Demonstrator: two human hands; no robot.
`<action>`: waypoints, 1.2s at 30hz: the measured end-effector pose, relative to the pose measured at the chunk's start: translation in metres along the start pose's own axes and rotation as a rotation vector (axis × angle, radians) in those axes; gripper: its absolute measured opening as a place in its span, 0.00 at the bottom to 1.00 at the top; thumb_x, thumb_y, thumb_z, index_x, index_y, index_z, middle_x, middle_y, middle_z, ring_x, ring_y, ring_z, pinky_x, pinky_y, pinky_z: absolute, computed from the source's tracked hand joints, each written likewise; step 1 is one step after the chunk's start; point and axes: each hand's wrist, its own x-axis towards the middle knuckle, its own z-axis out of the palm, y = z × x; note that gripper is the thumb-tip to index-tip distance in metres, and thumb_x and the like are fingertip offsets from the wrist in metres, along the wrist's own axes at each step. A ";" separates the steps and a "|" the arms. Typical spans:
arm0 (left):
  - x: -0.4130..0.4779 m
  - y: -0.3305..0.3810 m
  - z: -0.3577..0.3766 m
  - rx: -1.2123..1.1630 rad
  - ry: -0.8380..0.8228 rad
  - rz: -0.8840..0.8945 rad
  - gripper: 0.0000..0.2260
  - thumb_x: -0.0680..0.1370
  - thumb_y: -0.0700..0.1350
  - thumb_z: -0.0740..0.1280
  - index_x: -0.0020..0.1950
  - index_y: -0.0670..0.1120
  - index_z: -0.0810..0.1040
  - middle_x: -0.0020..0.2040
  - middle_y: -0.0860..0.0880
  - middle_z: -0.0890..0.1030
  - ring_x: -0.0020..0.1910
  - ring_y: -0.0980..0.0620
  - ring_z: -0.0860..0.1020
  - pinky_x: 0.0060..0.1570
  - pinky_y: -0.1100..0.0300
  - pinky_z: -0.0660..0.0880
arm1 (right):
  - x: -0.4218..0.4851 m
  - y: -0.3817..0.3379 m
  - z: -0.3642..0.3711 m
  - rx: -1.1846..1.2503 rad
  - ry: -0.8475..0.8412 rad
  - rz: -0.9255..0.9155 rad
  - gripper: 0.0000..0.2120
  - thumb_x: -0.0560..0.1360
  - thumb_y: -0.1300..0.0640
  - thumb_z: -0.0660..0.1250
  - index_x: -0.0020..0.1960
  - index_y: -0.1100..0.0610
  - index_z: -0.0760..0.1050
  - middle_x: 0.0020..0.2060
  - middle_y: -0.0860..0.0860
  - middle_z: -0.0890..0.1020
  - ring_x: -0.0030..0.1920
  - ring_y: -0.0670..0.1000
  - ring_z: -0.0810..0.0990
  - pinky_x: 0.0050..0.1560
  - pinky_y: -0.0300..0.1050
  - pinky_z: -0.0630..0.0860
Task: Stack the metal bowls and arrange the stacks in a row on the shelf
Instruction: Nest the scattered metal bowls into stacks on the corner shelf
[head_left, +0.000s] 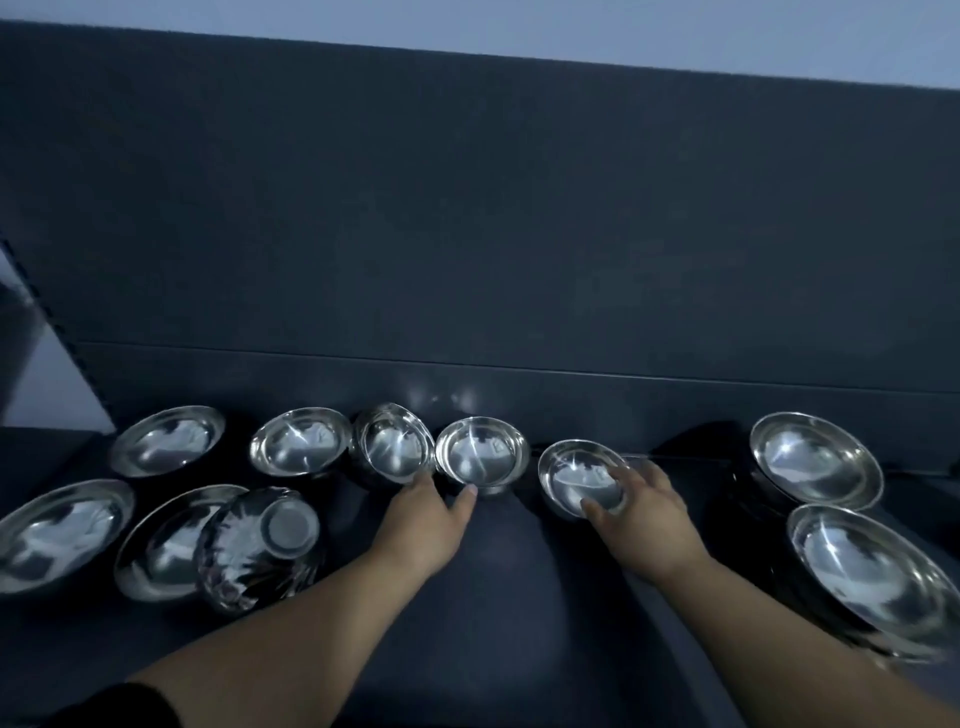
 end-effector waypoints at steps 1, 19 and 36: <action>0.002 0.002 0.002 0.005 -0.012 -0.020 0.29 0.78 0.58 0.62 0.72 0.41 0.64 0.66 0.40 0.75 0.65 0.42 0.74 0.60 0.58 0.70 | -0.001 0.000 0.000 -0.009 -0.006 0.012 0.34 0.69 0.33 0.62 0.72 0.45 0.65 0.73 0.51 0.63 0.71 0.58 0.65 0.71 0.50 0.66; -0.012 0.013 0.010 -0.505 -0.044 -0.192 0.06 0.79 0.46 0.62 0.55 0.50 0.72 0.46 0.45 0.82 0.41 0.47 0.84 0.45 0.53 0.82 | -0.021 0.012 -0.024 0.612 0.081 0.172 0.20 0.73 0.59 0.66 0.65 0.51 0.74 0.39 0.51 0.83 0.33 0.50 0.81 0.35 0.40 0.79; -0.004 -0.010 -0.027 -0.616 0.118 -0.395 0.17 0.76 0.56 0.65 0.40 0.42 0.72 0.43 0.43 0.79 0.48 0.41 0.82 0.56 0.44 0.78 | -0.032 -0.026 -0.012 0.549 -0.112 -0.097 0.21 0.72 0.53 0.67 0.64 0.43 0.75 0.46 0.46 0.84 0.44 0.48 0.83 0.51 0.46 0.80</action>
